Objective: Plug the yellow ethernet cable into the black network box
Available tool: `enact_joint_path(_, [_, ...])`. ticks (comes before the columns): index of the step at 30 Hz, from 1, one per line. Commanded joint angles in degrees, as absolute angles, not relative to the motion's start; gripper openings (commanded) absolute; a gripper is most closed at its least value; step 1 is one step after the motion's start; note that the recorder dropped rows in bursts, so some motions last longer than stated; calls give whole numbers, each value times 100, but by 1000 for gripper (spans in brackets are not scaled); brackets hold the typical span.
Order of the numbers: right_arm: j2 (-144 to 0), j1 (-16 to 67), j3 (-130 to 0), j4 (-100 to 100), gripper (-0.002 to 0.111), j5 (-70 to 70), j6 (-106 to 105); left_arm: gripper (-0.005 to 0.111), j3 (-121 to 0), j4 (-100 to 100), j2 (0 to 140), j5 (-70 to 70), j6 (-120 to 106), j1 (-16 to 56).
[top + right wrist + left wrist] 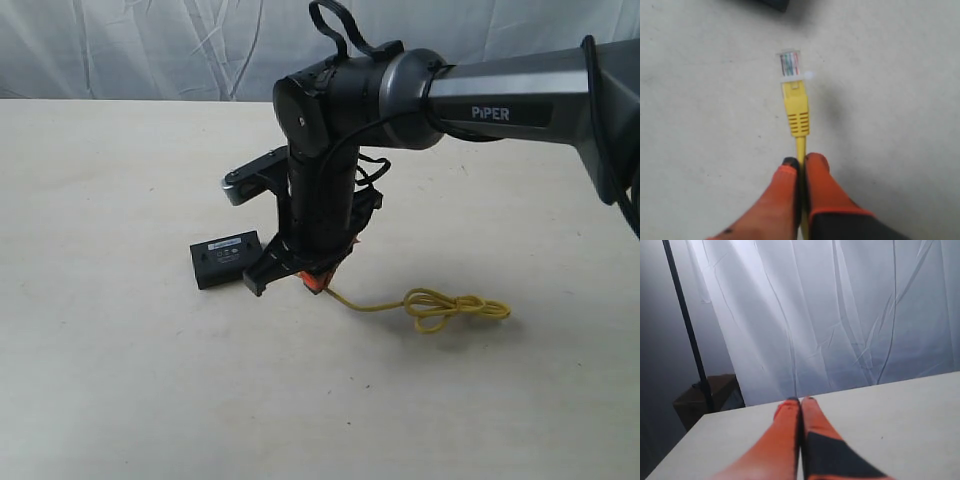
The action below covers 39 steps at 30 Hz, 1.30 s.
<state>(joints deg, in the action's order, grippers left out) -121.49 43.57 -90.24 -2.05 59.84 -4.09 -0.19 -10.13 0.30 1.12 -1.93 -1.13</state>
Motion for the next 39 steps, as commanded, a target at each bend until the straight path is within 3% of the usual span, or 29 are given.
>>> enact_joint_path(1, [-12084, 4343, -9003, -199, 0, 5852, -455, 0, 0, -1056, 0, 297, -163, -104])
enact_joint_path(11, [-12084, 4343, -9003, -328, 0, 5855, -455, 0, 0, 109, 0, 430, 72, -104])
enact_joint_path(16, [-12084, 4343, -9003, -516, 0, 5888, -613, 0, 0, 629, 0, 1174, 151, -104])
enact_joint_path(20, [-12084, 4343, -9003, -676, 0, 5848, -613, 0, -564, 941, 348, 448, 0, -104])
enact_joint_path(23, [-12084, 4343, -9003, -738, 0, 5871, -613, 0, -2107, 369, 1958, -1106, -150, -104])
enact_joint_path(28, [-12084, 4343, -8979, -808, 0, 5785, -613, 0, -3873, 126, 5234, -2037, -673, -104])
enact_joint_path(33, [-12034, 4534, -8438, -795, 0, 5154, -613, 0, -4844, 2876, 7940, -2455, -3580, -104])
enact_joint_path(39, [-12022, 4765, -8238, -793, 0, 4776, -613, 0, -6133, 5787, 10048, -3388, -6781, -104])
